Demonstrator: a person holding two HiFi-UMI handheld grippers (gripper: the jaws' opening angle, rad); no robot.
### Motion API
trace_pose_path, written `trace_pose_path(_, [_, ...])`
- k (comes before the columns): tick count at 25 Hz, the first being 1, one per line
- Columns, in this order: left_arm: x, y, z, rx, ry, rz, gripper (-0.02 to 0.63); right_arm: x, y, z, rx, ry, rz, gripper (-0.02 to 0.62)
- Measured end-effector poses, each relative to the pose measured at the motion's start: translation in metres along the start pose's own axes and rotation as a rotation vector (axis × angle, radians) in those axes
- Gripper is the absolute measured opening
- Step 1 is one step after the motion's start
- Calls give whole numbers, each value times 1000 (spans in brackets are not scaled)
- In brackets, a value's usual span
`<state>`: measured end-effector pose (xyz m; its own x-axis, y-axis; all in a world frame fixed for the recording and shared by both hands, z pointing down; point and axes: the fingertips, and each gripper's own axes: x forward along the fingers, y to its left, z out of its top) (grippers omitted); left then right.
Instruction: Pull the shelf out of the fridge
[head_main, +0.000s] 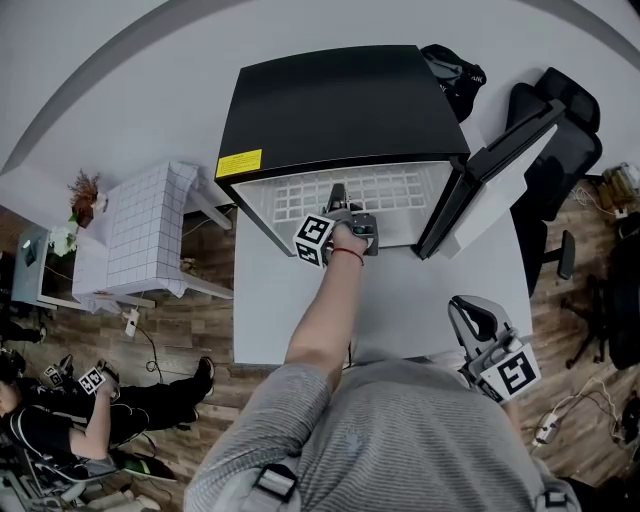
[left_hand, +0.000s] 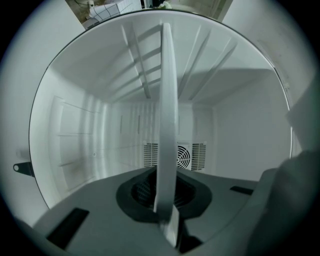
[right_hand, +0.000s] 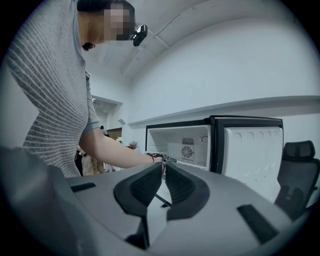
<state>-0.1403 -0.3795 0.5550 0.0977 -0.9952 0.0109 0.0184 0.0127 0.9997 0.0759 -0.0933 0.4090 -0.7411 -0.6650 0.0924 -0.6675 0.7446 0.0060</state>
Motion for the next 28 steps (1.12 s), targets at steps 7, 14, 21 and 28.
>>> trace_pose_path(7, [-5, 0, -1, -3, 5, -6, 35, 4, 0, 4, -7, -9, 5, 14])
trace_pose_path(14, [-12, -1, -2, -2, 8, -17, 35, 7, -1, 6, -35, -9, 7, 14])
trace_pose_path(21, [-25, -1, -6, 8, 19, -47, 35, 11, 5, 6, -5, -19, 33, 14])
trace_pose_path(28, [-34, -1, -8, 11, 22, -56, 35, 16, 10, 7, -1, -27, 61, 14])
